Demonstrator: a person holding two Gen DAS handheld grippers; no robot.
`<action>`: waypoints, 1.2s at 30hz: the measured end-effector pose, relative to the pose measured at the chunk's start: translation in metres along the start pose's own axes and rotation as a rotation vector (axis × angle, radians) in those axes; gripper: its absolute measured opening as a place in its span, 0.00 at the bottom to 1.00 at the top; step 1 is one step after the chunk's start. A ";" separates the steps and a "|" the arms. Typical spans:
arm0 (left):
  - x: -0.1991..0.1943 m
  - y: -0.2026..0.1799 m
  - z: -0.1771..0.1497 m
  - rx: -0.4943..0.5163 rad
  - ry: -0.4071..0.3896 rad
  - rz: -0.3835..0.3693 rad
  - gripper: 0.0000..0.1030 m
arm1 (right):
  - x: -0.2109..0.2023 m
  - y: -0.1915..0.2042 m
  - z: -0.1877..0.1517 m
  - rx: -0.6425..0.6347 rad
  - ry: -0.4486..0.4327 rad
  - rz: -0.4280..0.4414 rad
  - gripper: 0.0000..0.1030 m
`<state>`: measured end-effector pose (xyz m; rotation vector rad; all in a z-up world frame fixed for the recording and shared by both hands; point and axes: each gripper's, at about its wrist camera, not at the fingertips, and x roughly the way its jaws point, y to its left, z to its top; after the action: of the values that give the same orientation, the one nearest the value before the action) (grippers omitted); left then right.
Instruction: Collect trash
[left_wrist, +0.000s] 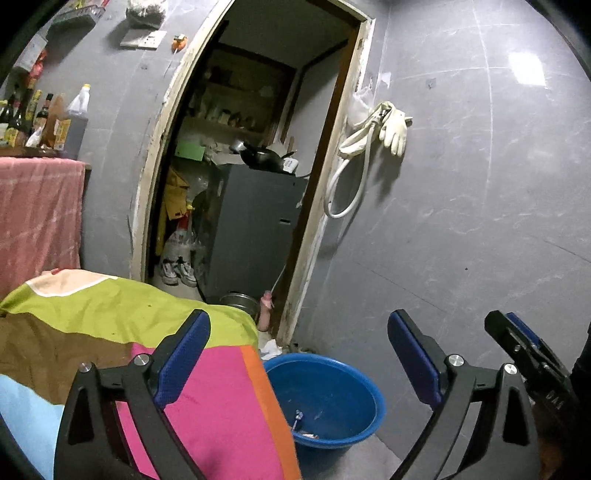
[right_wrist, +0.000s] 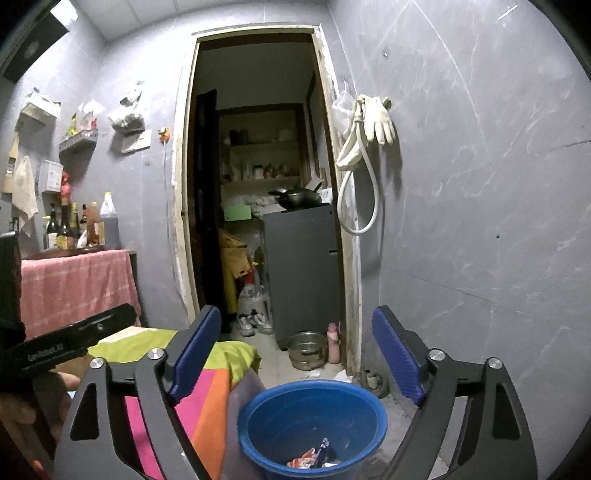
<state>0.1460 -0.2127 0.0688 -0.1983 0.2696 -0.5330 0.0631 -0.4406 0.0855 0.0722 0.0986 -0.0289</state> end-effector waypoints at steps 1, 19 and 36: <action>-0.004 -0.001 0.001 0.005 -0.004 0.000 0.92 | -0.006 0.003 0.000 0.003 -0.003 0.002 0.91; -0.094 0.005 -0.041 0.066 -0.037 0.091 0.98 | -0.072 0.036 -0.024 -0.003 -0.012 -0.023 1.00; -0.115 0.007 -0.094 0.121 -0.017 0.184 0.98 | -0.100 0.045 -0.073 -0.052 -0.015 -0.091 1.00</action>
<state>0.0256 -0.1579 0.0008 -0.0596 0.2353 -0.3636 -0.0423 -0.3881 0.0261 0.0154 0.0880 -0.1181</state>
